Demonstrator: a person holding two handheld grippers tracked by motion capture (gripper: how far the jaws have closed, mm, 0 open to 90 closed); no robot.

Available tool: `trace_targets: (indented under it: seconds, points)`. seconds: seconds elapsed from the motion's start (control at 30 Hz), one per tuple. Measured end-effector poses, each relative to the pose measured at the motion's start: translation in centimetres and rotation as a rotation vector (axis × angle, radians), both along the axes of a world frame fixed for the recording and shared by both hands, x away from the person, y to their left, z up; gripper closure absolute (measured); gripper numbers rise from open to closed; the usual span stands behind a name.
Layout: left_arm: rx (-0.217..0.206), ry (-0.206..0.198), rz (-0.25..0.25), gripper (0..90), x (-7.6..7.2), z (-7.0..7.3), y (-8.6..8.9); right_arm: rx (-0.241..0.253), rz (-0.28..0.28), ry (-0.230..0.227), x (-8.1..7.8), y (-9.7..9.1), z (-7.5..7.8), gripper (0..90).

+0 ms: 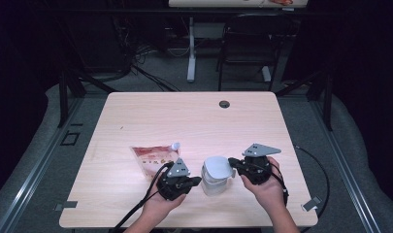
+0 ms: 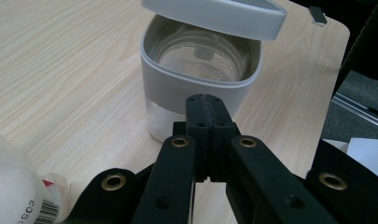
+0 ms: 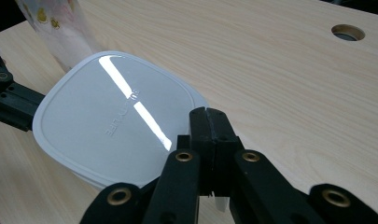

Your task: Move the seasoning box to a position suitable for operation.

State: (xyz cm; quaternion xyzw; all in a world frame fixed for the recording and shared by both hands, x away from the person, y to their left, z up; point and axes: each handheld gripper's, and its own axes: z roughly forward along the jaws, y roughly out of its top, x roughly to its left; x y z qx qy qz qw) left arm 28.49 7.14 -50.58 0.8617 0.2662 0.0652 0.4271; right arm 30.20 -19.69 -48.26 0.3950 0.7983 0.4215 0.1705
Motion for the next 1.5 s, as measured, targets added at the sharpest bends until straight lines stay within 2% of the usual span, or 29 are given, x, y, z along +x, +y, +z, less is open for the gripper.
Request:
trace_targets:
  seconds: [0.3, 0.9, 1.1, 1.33, 1.5]
  points:
    - [-0.015, -0.004, -0.007, 90.0, 0.0, 0.5, -0.4, 0.003, -0.001, 0.001, 0.0, 0.0, 0.0, 90.0]
    - [-0.016, -0.01, -0.018, 90.0, 0.3, 1.0, -1.0, 0.0, -0.002, -0.004, -0.1, 0.0, 0.0, 90.0]
    - [-0.022, -0.021, -0.022, 90.0, 0.2, 1.6, -1.3, 0.001, -0.001, -0.003, -0.1, 0.0, 0.0, 90.0]
    - [-0.022, -0.028, -0.025, 90.0, 0.2, 1.8, -1.4, 0.015, 0.002, -0.004, -0.2, 0.0, 0.1, 81.3]
    - [-0.021, -0.029, -0.023, 90.0, 0.2, 1.8, -1.3, 0.022, 0.012, -0.024, -0.6, 0.0, 0.4, 76.9]
